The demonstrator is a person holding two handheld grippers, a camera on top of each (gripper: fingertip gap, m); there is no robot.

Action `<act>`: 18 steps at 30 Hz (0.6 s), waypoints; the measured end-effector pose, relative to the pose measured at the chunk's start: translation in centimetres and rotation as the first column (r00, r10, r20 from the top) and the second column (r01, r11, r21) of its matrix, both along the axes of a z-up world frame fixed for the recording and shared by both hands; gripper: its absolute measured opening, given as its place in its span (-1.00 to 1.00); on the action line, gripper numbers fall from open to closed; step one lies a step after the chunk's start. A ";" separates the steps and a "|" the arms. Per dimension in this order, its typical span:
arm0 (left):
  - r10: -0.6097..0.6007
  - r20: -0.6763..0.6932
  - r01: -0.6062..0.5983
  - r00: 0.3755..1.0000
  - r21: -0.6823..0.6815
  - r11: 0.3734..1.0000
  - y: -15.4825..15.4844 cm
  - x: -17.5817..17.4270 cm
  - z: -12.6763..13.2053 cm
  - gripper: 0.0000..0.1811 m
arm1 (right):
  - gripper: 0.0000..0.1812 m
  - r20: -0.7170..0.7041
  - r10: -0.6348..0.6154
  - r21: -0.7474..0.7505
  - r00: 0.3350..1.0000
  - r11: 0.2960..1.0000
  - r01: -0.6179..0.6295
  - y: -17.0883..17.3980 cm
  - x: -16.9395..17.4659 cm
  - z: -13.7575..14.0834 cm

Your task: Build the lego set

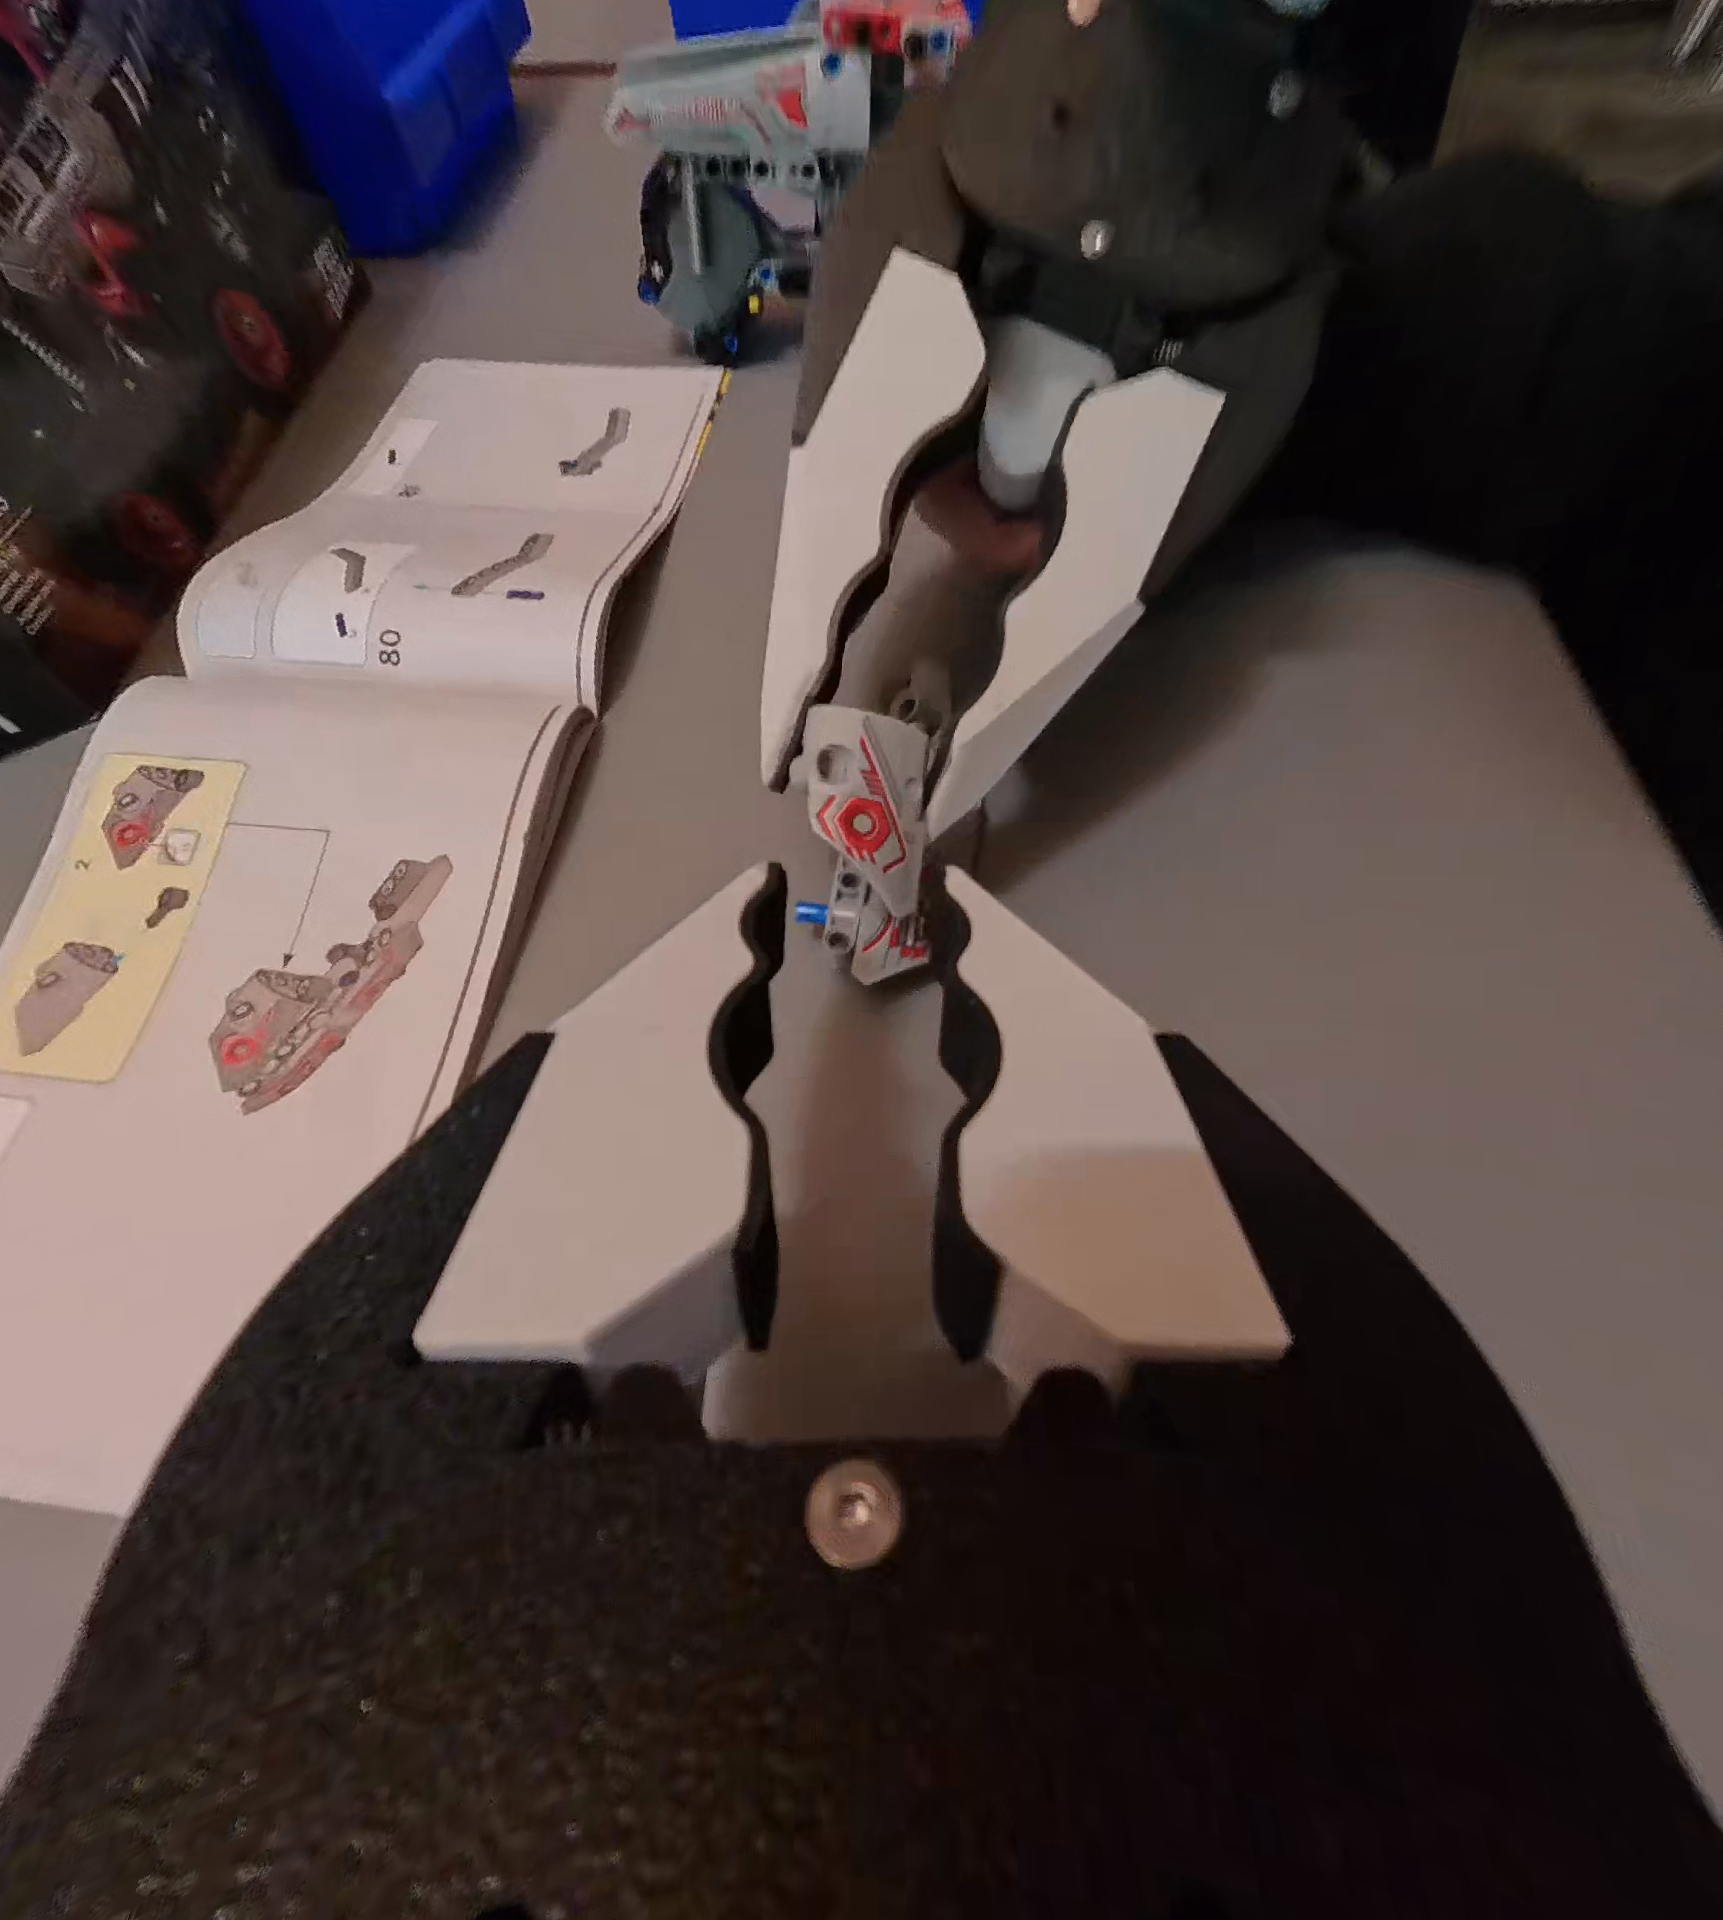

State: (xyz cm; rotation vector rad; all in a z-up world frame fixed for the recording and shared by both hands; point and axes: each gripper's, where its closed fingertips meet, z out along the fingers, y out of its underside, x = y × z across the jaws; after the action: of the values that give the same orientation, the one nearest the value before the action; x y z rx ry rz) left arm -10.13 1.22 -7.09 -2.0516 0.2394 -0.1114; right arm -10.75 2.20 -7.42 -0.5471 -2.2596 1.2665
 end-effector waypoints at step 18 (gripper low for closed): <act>-0.020 -0.419 0.022 0.908 0.001 1.000 0.8 -0.2 -0.9 -0.78 | -0.72 0.094 -0.019 -0.037 0.995 0.999 0.023 -0.1 0.1 -0.3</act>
State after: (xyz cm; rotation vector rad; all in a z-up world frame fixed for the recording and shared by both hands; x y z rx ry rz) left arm -10.29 2.07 -8.01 -2.0498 0.5271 0.3238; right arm -10.66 2.10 -7.73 -0.6550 -2.3039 1.3007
